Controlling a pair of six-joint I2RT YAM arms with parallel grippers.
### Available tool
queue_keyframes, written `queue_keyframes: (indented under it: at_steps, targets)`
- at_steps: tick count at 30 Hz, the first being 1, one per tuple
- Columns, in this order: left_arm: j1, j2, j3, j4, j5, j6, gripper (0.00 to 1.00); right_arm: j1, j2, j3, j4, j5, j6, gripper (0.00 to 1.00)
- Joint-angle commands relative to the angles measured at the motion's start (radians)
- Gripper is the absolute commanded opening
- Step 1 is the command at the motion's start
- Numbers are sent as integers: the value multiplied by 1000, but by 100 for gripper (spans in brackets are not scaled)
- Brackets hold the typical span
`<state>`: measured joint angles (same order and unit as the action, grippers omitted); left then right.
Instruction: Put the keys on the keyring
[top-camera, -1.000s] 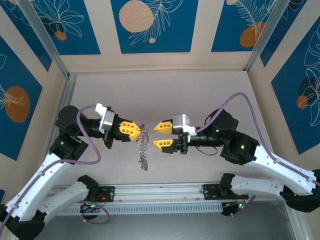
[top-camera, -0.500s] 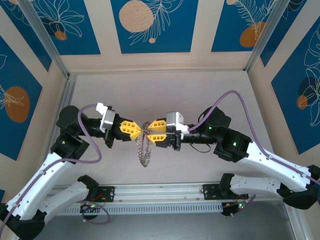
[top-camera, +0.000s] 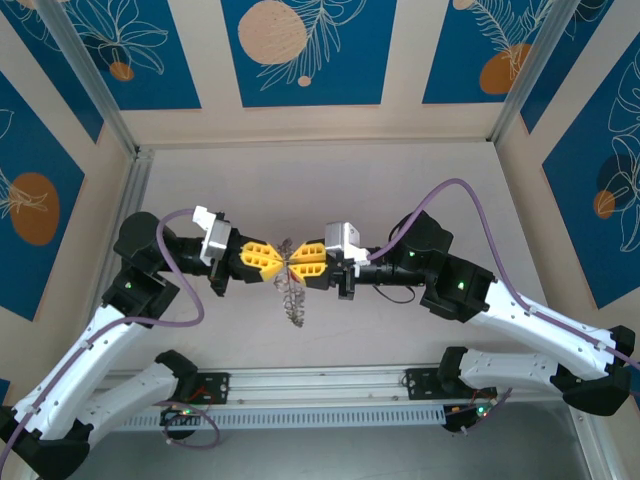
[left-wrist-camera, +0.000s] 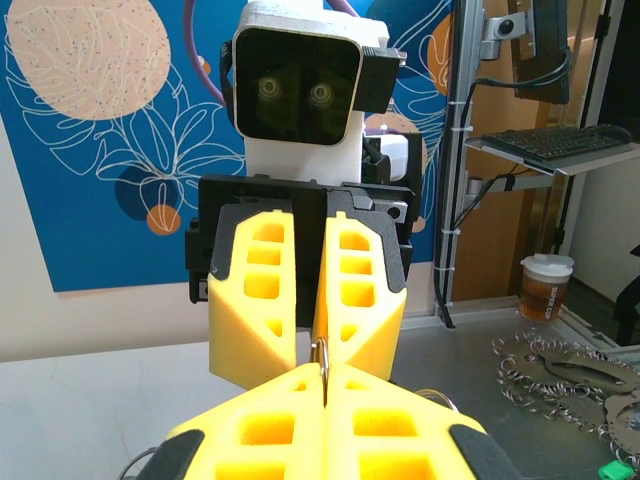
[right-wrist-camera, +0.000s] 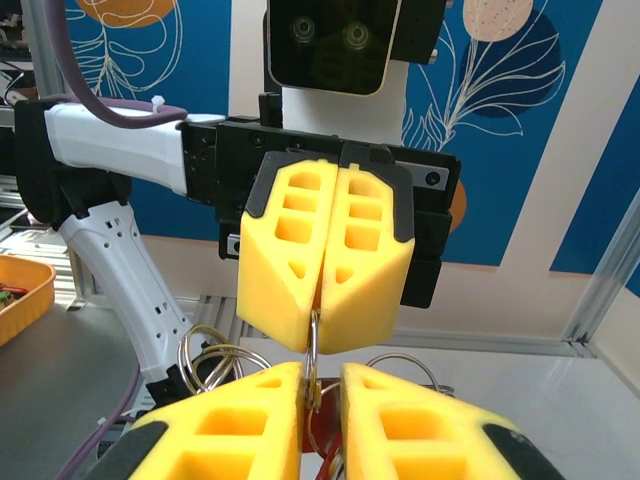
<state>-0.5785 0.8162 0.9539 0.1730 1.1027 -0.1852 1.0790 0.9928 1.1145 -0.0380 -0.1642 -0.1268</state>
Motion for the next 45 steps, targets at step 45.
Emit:
queue_keyframes:
  at_steps: [45]
  targets:
    - [-149,100,370,-923,-548,563,25,38,289,534,-749,196,-197,0]
